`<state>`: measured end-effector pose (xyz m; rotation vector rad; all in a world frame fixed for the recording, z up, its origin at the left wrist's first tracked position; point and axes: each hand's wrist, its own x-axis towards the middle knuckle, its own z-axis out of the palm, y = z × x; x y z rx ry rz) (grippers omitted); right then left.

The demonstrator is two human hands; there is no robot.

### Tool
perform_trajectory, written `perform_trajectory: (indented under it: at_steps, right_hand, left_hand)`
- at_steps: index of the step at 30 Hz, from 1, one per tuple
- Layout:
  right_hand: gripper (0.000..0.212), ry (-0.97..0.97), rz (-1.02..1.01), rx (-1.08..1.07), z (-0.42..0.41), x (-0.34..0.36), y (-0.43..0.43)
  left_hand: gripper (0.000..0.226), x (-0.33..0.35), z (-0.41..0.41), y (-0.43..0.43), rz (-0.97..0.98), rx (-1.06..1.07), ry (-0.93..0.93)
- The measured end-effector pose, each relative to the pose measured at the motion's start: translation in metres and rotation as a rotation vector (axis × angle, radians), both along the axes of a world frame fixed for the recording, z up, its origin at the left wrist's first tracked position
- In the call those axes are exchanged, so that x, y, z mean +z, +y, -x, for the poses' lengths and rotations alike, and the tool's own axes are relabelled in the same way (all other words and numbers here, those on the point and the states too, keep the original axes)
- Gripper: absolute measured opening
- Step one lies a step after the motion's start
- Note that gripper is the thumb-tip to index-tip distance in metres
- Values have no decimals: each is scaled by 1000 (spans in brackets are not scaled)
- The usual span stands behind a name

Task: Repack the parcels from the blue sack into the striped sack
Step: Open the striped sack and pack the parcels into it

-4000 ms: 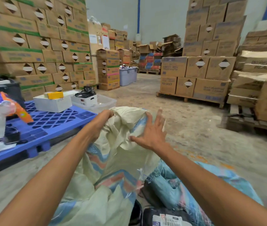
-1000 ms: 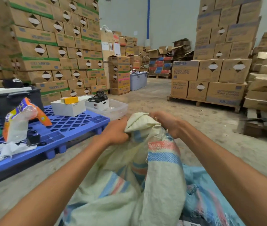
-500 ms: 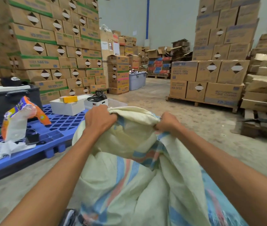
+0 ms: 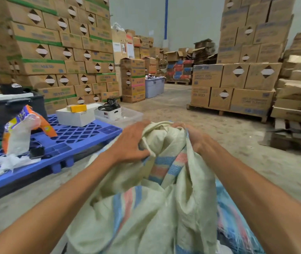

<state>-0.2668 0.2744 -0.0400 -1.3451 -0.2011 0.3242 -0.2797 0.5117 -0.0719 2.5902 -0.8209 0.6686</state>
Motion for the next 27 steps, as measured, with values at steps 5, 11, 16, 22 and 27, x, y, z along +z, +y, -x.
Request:
perform_trajectory:
  at_steps: [5, 11, 16, 22, 27]
  right_hand:
    - [43, 19, 554, 399, 2, 12, -10]
    - [55, -447, 1536, -358, -16, -13, -6]
    - [11, -506, 1423, -670, -18, -28, -3]
    - [28, -447, 863, -345, -34, -51, -4]
    - [97, -661, 860, -342, -5, -72, -3]
  left_hand:
    - [14, 4, -5, -16, 113, 355, 79]
    - [20, 25, -14, 7, 482, 553, 468]
    - [26, 46, 17, 7, 863, 171, 946]
    - [15, 63, 35, 4, 923, 30, 946]
    - [72, 61, 31, 25, 1093, -436, 1297]
